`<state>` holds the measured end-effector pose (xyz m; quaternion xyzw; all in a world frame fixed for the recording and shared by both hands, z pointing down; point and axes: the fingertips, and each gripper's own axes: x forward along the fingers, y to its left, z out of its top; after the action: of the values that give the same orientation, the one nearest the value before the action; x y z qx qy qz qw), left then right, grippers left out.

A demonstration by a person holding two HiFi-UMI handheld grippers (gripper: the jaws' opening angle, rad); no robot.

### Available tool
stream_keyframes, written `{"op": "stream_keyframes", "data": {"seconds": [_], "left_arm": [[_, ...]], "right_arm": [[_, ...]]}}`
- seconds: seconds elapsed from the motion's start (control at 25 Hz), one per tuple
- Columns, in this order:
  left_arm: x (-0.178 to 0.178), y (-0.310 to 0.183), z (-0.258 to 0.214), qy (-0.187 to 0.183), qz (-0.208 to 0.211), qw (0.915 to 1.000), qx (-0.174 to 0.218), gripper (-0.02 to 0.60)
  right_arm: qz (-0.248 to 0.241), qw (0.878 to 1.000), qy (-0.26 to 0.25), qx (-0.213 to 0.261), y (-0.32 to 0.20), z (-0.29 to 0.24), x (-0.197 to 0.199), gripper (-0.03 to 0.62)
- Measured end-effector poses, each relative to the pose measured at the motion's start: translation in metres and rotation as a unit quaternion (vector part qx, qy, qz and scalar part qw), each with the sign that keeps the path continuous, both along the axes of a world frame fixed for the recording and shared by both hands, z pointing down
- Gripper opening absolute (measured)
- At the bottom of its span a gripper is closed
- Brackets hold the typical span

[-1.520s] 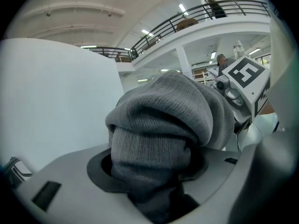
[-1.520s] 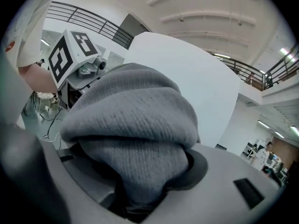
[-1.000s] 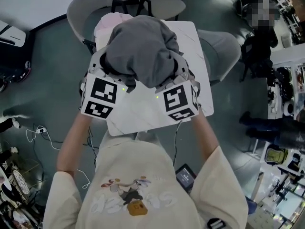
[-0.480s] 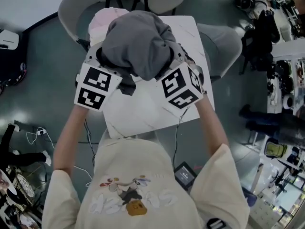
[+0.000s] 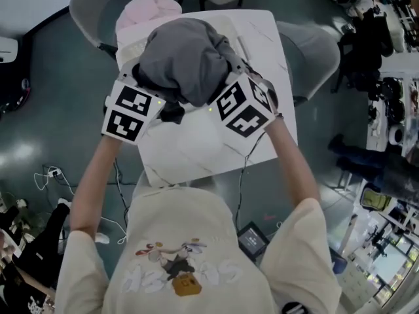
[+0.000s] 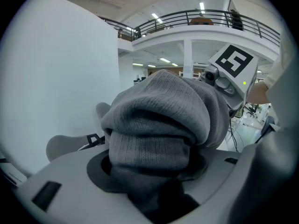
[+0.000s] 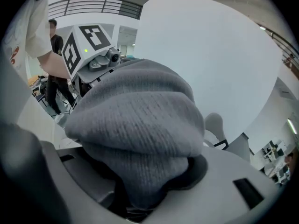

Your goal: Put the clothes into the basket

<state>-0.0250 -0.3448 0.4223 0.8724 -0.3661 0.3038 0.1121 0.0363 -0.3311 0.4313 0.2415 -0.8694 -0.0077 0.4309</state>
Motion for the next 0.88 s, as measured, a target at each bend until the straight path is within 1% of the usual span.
{"op": "stream_keyframes", "data": {"seconds": [0.08,0.28,0.36,0.64,0.76,0.88], "left_arm": [[0.002,0.002,0.012,-0.004,0.011,0.9999,-0.009,0.249],[0.005,0.016,0.034,-0.041,0.052,0.9975,-0.026,0.249],[0.004,0.024,0.039,-0.05,0.066,0.9961,-0.03,0.25],[0.0,0.045,0.053,-0.046,0.083,0.9941,-0.052,0.25],[-0.004,0.061,0.056,-0.05,0.106,0.9908,-0.067,0.25],[-0.009,0.086,0.061,-0.055,0.133,0.9859,-0.086,0.253]], "right_arm": [[0.003,1.0,0.004,-0.013,0.004,0.012,0.002,0.22],[0.0,0.999,0.013,-0.052,0.026,0.037,0.003,0.221],[-0.004,0.998,0.01,-0.067,0.036,0.044,0.002,0.221],[-0.006,0.995,0.007,-0.104,0.061,0.054,-0.003,0.221],[-0.007,0.991,0.001,-0.136,0.082,0.056,-0.009,0.221],[-0.029,0.984,0.008,-0.174,0.113,0.059,-0.015,0.221]]}}
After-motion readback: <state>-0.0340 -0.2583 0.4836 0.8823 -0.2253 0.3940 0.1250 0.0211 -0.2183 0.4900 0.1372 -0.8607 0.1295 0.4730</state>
